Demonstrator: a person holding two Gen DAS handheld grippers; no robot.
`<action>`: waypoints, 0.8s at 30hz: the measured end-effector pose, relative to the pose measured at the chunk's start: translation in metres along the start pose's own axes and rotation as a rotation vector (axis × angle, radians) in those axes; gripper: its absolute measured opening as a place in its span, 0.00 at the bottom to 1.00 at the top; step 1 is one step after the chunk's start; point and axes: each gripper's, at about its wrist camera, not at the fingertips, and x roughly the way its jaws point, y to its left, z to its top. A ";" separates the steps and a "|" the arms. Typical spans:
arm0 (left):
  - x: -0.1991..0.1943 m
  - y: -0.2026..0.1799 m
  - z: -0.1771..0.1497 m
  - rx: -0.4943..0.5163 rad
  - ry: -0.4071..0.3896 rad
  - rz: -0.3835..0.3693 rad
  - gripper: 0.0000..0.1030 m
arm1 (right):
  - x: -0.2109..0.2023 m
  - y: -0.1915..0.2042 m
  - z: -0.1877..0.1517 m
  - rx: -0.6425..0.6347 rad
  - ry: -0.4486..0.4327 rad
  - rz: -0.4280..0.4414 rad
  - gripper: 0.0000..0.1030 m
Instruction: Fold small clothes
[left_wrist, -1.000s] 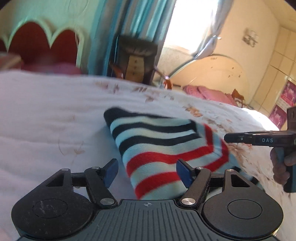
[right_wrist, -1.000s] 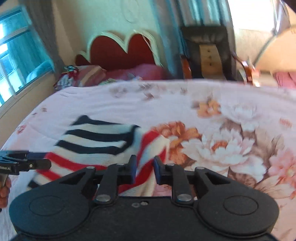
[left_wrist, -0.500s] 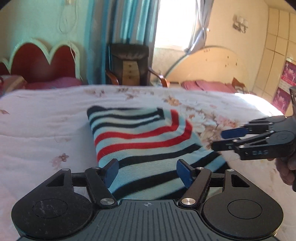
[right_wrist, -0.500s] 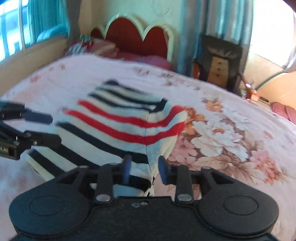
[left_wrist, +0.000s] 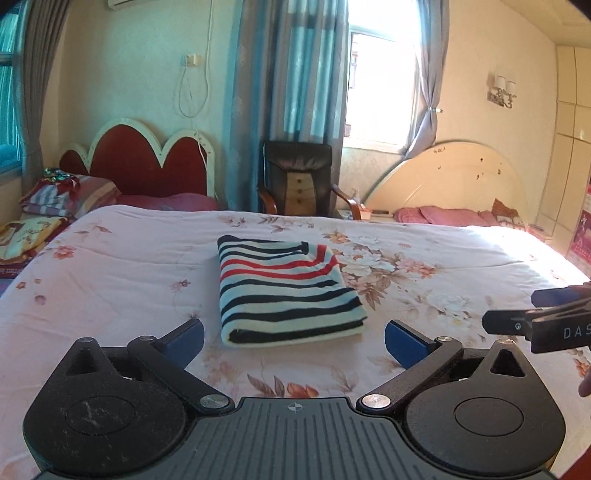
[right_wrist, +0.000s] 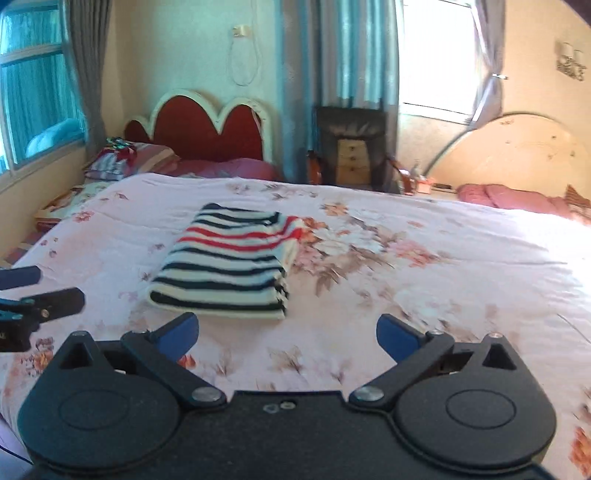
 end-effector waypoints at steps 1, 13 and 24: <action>-0.010 -0.003 -0.002 0.004 -0.005 0.003 1.00 | -0.010 0.002 -0.004 0.003 0.002 -0.006 0.99; -0.076 -0.021 -0.011 0.013 -0.040 -0.002 1.00 | -0.065 0.013 -0.029 0.011 -0.074 -0.018 0.99; -0.085 -0.020 -0.012 0.003 -0.072 0.007 1.00 | -0.073 0.017 -0.026 -0.021 -0.092 -0.001 0.99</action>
